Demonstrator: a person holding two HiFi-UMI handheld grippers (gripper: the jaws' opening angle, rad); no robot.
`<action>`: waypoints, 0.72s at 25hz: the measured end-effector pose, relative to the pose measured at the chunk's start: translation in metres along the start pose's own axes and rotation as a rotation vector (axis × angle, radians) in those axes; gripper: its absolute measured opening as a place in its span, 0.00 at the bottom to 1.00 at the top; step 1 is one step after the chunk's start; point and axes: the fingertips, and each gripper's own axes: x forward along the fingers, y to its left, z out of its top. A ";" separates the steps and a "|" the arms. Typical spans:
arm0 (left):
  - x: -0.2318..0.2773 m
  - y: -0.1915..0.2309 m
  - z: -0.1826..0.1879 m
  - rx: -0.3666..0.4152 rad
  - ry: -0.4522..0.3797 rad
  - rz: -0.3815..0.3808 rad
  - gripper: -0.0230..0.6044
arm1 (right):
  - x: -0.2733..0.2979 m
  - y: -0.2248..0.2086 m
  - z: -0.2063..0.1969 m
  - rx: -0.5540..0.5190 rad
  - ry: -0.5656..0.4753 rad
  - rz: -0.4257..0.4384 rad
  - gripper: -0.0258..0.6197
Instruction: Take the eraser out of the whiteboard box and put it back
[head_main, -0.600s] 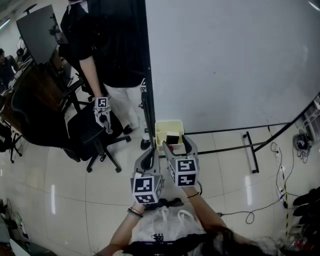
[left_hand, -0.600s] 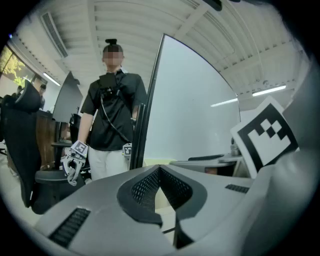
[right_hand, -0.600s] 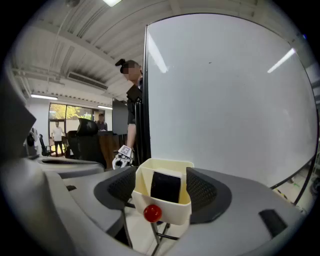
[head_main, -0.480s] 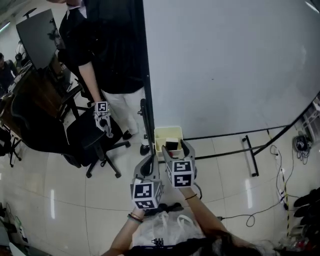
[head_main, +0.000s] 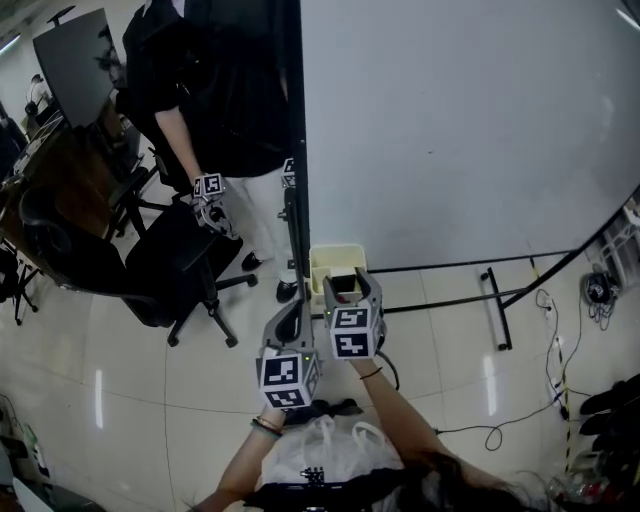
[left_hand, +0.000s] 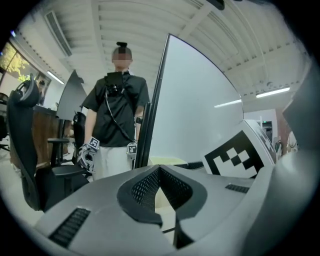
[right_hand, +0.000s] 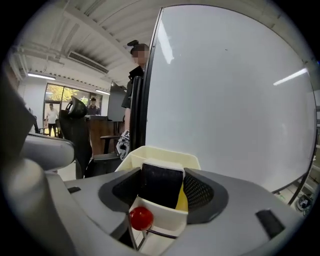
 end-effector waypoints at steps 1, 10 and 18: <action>-0.002 0.003 -0.002 0.001 0.007 0.005 0.04 | -0.001 0.002 0.000 0.007 0.000 0.008 0.46; -0.004 0.003 -0.005 -0.009 0.015 0.010 0.04 | -0.037 -0.008 0.053 0.010 -0.148 0.032 0.45; -0.007 0.001 -0.004 -0.001 0.013 0.007 0.04 | -0.059 -0.029 0.140 -0.033 -0.382 -0.035 0.44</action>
